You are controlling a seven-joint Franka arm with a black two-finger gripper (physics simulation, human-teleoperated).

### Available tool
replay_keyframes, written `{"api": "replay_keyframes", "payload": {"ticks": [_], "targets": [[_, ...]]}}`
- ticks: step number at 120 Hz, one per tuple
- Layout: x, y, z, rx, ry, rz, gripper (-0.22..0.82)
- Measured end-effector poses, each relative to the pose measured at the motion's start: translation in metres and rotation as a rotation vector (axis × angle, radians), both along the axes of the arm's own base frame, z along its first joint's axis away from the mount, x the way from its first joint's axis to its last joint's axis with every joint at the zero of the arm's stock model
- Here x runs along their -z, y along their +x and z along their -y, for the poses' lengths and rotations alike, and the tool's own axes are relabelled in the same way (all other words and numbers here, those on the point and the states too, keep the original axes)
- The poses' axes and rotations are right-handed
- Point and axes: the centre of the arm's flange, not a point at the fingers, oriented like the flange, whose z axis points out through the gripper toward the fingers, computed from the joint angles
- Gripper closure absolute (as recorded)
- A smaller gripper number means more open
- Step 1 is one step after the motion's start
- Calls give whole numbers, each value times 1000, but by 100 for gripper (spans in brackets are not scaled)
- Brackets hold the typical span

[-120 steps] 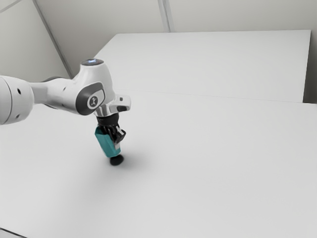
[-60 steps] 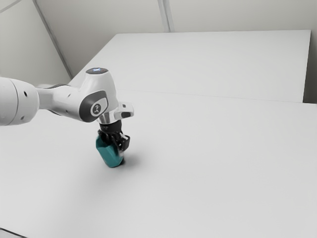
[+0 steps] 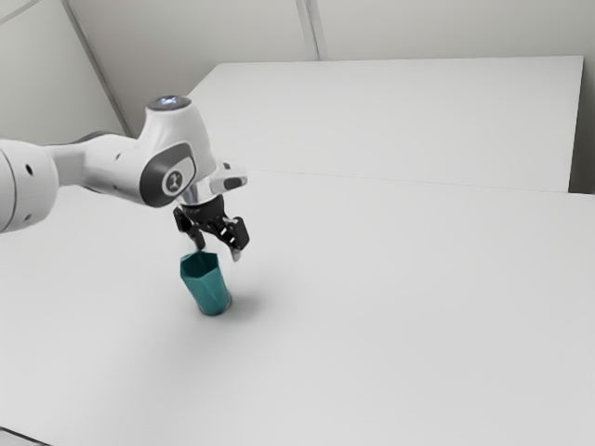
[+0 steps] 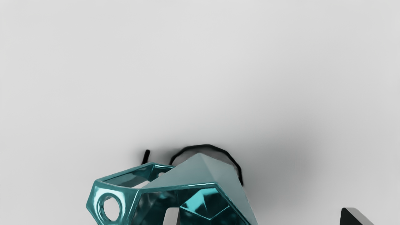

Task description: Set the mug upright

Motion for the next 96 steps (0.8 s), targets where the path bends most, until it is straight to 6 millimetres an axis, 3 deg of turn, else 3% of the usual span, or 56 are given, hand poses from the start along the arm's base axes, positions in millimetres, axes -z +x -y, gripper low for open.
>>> {"api": "replay_keyframes", "payload": {"ticks": [26, 36, 49, 81, 96], "targets": [[-34, 8, 11, -9, -4, 54, 2], [-61, 19, 16, -3, -17, 77, 1], [-111, 35, 22, 13, -39, 105, 1], [-209, 43, 25, 105, -59, 167, 0], [-224, 40, 20, 135, -57, 158, 0]]}}
